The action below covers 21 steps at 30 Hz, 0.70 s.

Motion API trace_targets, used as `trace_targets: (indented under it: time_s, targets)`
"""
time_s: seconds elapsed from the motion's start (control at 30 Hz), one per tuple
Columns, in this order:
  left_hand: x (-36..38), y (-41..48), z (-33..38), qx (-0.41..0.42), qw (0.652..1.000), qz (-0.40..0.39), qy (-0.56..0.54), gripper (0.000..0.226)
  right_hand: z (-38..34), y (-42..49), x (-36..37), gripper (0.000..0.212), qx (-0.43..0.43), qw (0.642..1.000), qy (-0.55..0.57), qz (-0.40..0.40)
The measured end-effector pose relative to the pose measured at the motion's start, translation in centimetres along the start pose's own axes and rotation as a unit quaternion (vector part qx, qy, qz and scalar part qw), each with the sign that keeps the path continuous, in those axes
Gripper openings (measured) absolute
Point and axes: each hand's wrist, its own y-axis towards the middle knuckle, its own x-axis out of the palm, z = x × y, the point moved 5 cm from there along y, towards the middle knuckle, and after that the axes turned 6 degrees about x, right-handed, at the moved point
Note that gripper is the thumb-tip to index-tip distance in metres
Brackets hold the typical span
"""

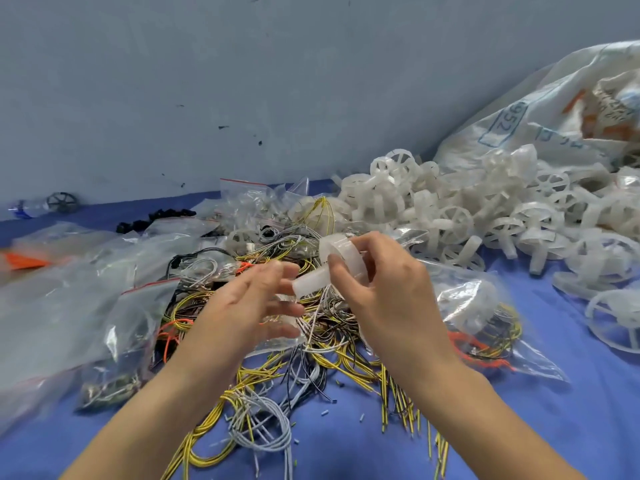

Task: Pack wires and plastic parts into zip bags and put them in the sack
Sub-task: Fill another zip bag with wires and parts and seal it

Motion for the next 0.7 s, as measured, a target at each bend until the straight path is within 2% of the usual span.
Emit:
trace_targets:
  time_s: [0.07,0.17,0.23,0.3,0.4,0.43,0.57,0.7]
  targets:
    - [1.0,-0.5,0.0,0.008,0.999,-0.044,0.020,0.026,-0.1,-0.4,0.0,0.014,-0.008,1.000,-0.017,0.023]
    - [1.6,-0.9,-0.2,0.019,0.999,-0.043,0.016,0.025,-0.5,-0.9,0.2,0.017,-0.022,0.999,-0.029,0.004]
    - [1.4,-0.9,-0.4,0.015,1.000,-0.025,0.006,0.027,-0.7,-1.0,0.0,0.029,-0.020,0.999,-0.012,-0.031]
    - [0.7,-0.5,-0.6,0.000,1.000,0.009,-0.002,0.027,0.0,-0.2,-1.2,0.038,0.003,1.000,0.003,-0.018]
    - [-0.4,0.1,-1.5,-0.063,0.995,0.060,-0.046,0.023,2.0,1.7,-3.8,0.021,0.035,0.998,-0.021,0.040]
    - [-0.3,0.1,-2.0,-0.095,0.991,0.064,-0.074,0.022,2.8,2.1,-4.2,0.020,0.040,0.998,-0.040,0.026]
    - [1.6,-0.1,-3.5,-0.185,0.970,0.029,-0.158,0.023,4.4,2.1,-3.3,0.047,-0.002,0.981,-0.153,-0.122]
    - [3.3,0.1,-4.1,-0.206,0.963,0.000,-0.171,0.023,4.2,1.7,-2.1,0.047,-0.057,0.953,-0.224,-0.198]
